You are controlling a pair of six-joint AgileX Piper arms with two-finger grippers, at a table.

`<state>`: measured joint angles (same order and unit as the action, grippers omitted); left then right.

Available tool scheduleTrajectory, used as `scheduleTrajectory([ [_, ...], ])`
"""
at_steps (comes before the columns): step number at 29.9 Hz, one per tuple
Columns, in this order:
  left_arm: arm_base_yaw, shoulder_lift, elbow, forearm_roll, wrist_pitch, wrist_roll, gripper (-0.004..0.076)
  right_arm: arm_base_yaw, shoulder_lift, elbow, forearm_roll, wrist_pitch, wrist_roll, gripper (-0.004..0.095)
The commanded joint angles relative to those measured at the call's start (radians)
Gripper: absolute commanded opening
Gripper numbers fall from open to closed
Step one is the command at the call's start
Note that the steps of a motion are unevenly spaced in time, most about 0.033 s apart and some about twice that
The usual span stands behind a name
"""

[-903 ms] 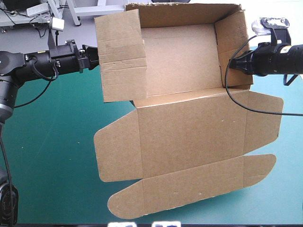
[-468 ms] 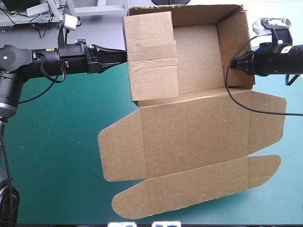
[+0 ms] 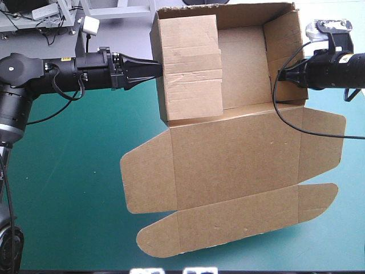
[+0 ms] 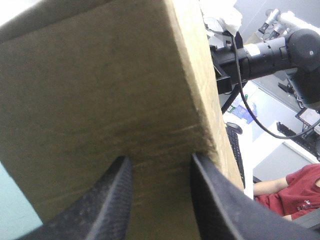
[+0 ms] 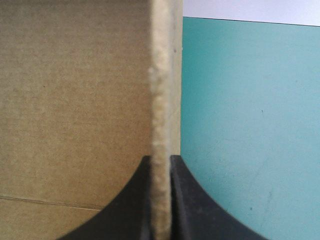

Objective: Fold the box

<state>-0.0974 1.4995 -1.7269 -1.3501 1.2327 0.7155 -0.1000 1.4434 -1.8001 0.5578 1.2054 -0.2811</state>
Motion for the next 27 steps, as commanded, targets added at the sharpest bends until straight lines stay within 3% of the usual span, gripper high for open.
scheduleTrajectory([
  [1,-0.007,-0.034,-0.032,-0.09,0.057,-0.015,0.0288,-0.005,-0.017,-0.024,0.063,-0.069,0.002,0.0002],
  [13,-0.007,-0.034,-0.042,-0.002,0.042,-0.023,0.0288,0.01,0.018,-0.023,0.06,-0.109,0.0,0.0002],
  [19,-0.007,-0.034,-0.042,0.075,-0.02,-0.029,0.0288,0.105,0.03,-0.023,-0.009,-0.148,0.011,0.0002],
  [27,-0.007,-0.034,-0.042,0.392,-0.14,-0.169,0.0288,0.22,0.044,-0.023,-0.07,-0.206,0.047,0.0002],
])
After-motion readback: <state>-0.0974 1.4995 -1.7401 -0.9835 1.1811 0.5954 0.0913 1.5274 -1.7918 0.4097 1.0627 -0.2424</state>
